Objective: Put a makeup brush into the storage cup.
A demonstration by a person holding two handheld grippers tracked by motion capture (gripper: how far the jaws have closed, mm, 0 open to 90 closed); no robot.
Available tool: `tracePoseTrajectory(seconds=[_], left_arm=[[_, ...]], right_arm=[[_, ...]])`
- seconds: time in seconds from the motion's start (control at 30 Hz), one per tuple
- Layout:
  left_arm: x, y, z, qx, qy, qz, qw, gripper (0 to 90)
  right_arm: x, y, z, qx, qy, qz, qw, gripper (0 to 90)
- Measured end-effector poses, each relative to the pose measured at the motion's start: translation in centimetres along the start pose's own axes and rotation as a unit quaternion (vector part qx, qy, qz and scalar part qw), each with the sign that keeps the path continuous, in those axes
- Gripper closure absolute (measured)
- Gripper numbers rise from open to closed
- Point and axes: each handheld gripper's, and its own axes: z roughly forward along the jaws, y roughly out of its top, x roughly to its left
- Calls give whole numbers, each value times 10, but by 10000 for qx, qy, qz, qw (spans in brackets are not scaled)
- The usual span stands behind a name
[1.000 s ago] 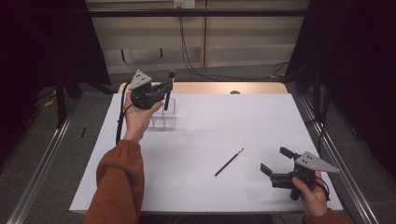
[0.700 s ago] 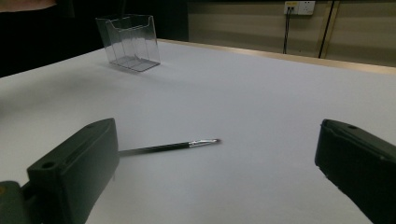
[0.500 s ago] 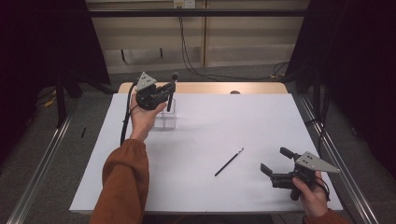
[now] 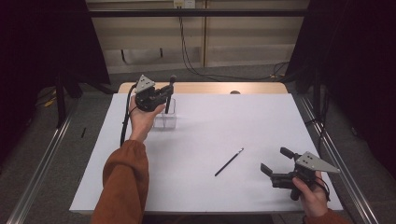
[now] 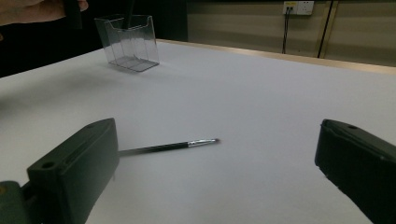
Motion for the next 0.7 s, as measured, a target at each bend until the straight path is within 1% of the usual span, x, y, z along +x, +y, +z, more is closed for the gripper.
tracePoseTrajectory(seconds=[0.07, 0.2, 0.27, 0.3, 0.37, 0.4, 0.5, 0.53, 0.57, 0.63, 0.7], left_arm=[[1, -2, 1, 2, 7, -57, 10000, 797], [2, -6, -1, 6, 8, -92, 10000, 797], [2, -7, -1, 54, -3, -54, 10000, 796], [2, -8, -1, 40, -22, -78, 10000, 797], [3, -10, -1, 90, -55, -97, 9999, 797], [3, -11, -1, 137, -38, -75, 9999, 797], [2, -13, 0, 157, -61, -76, 9998, 797], [2, -14, -1, 188, -35, -34, 9998, 797], [2, -15, 0, 182, -42, -107, 9998, 797], [3, -16, 0, 203, -62, -90, 9997, 798], [3, -16, 0, 207, -58, -104, 9997, 798]], right_arm=[[0, 0, 0, 0, -1, 8, 10000, 0], [0, 0, 0, -9, 17, -9, 10000, 0], [0, 0, 0, -10, 15, -7, 10000, 0], [0, 0, 0, -8, 16, -7, 10000, 0], [0, 0, 0, -4, 12, -28, 10000, 0], [0, 0, 0, -6, 17, -11, 10000, 0], [0, 0, 0, -5, 14, -7, 10000, 0], [0, 0, 0, -6, 13, 11, 10000, 0], [0, 0, 0, -3, 15, 9, 10000, 0], [0, 0, 0, -3, 19, -26, 10000, 0], [0, 0, 0, -8, 18, 5, 10000, 0]])
